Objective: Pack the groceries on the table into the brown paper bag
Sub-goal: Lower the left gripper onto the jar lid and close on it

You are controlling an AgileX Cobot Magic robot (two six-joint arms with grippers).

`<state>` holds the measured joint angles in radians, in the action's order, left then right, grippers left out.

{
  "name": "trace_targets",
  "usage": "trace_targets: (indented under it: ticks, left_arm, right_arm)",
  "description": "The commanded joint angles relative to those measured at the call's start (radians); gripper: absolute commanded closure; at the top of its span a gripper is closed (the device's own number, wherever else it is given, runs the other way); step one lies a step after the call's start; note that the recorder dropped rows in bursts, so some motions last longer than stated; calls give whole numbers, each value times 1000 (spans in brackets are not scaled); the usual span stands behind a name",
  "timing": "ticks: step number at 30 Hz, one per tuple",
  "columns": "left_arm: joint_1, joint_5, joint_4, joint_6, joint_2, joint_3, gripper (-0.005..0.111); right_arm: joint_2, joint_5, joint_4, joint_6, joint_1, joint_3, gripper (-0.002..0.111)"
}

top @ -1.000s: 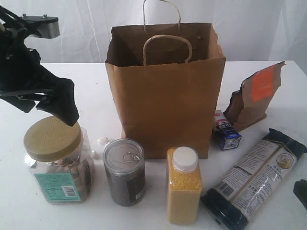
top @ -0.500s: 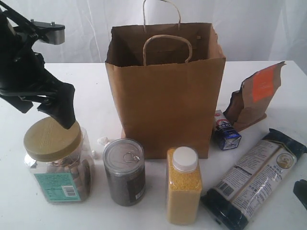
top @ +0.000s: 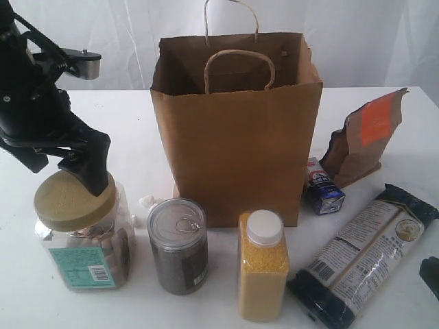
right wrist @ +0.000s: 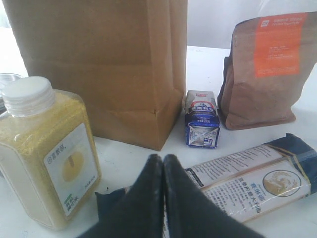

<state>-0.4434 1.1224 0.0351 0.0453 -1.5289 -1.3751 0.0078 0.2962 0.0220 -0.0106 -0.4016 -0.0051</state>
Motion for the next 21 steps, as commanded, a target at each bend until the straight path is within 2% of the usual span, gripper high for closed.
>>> trace_targets:
  ticks: [1, 21]
  left_arm:
    - [1, 28, 24, 0, 4, -5, 1]
    - [1, -5, 20, -9, 4, 19, 1]
  right_arm:
    - [-5, -6, -5, 3, 3, 5, 108]
    - [-5, -6, -5, 3, 3, 5, 108]
